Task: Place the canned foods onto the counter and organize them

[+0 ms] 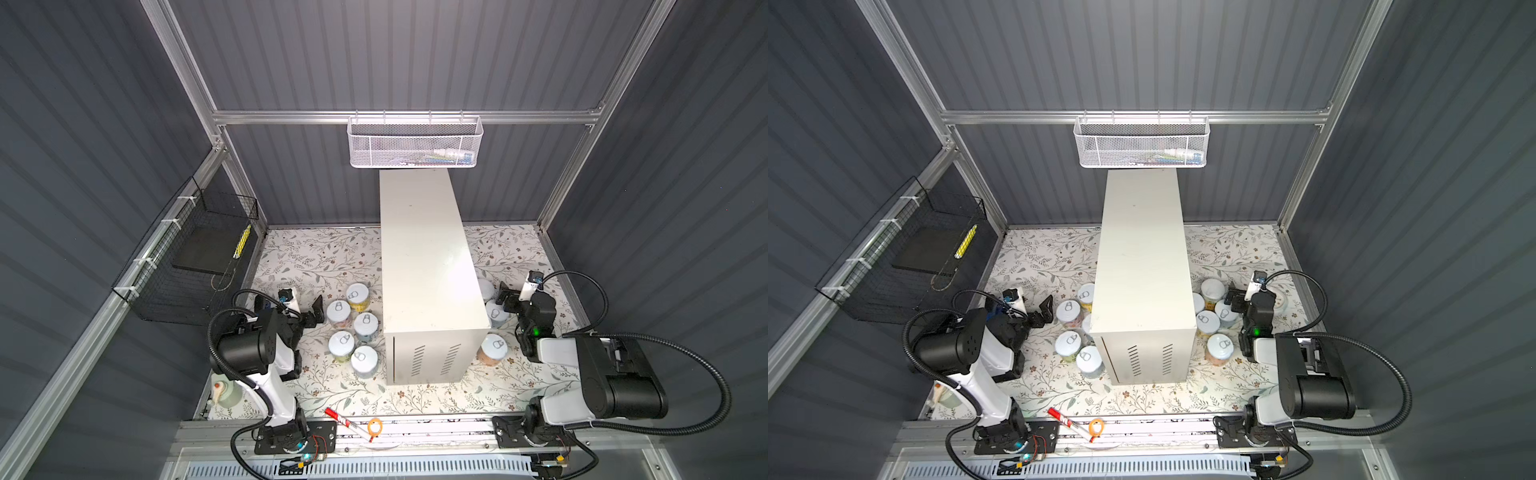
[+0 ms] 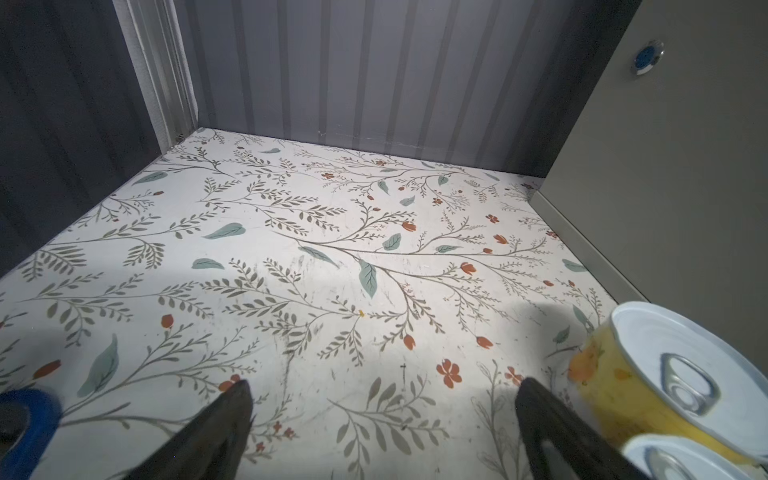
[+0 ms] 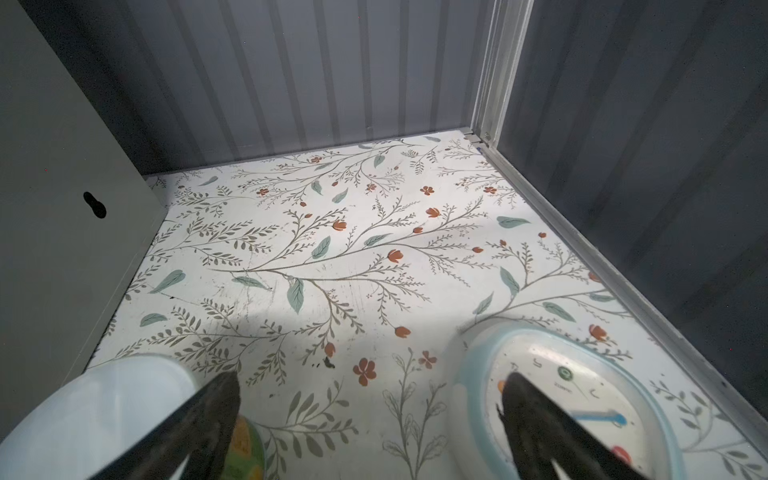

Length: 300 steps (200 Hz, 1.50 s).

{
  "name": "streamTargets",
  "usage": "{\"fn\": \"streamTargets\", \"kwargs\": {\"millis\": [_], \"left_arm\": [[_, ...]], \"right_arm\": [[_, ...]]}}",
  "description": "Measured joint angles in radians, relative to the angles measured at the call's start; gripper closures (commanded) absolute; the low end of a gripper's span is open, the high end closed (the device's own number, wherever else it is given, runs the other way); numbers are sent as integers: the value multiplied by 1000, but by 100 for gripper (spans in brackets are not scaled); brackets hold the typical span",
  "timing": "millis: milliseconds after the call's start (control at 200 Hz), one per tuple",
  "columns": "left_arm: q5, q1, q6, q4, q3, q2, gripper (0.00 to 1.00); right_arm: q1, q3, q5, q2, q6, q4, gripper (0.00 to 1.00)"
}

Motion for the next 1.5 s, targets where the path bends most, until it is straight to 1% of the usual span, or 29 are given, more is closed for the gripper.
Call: {"fn": "streamTargets", "kwargs": {"millis": [395, 490, 545, 610, 705, 865, 1056, 1126, 1196, 1241, 1306, 1351, 1391, 1456, 1501], "left_arm": [[0, -7, 2, -35, 18, -10, 0], [8, -32, 32, -178, 79, -39, 0], [-21, -71, 65, -294, 159, -51, 0], [-50, -119, 92, -367, 224, -62, 0], [-79, -157, 109, -421, 243, -77, 0], [-129, -154, 106, -460, 243, -84, 0], [-153, -152, 105, -465, 243, -86, 0], [-185, -153, 97, -469, 243, -89, 0], [-241, -153, 86, -506, 243, -106, 0], [-286, -153, 75, -561, 244, -132, 1], [-359, -153, 59, -695, 267, -193, 0], [-409, -153, 43, -787, 303, -237, 1], [-441, -153, 24, -835, 332, -275, 0], [-468, -152, -16, -885, 365, -329, 0], [-459, -137, -60, -952, 401, -353, 0]], "right_arm": [[0, 0, -3, 0, 0, 2, 1], [0, 0, -3, 0, 0, 2, 1], [0, 0, -3, 0, 0, 2, 1], [0, 0, -3, 0, 0, 2, 1], [0, 0, -5, 0, 0, 2, 1], [0, 0, -6, 0, 0, 2, 1], [0, 0, -6, 0, 0, 2, 1], [0, 0, -6, 0, 0, 2, 1], [0, 0, -6, 0, 0, 2, 1], [0, 0, -2, 0, 0, 2, 1], [0, 0, 19, -14, 2, -18, 1], [1, 7, 42, -47, 6, -68, 1], [1, 21, 63, -83, 10, -120, 1], [10, 62, 120, -154, 25, -211, 1], [16, 96, 162, -212, 42, -270, 1]]}}
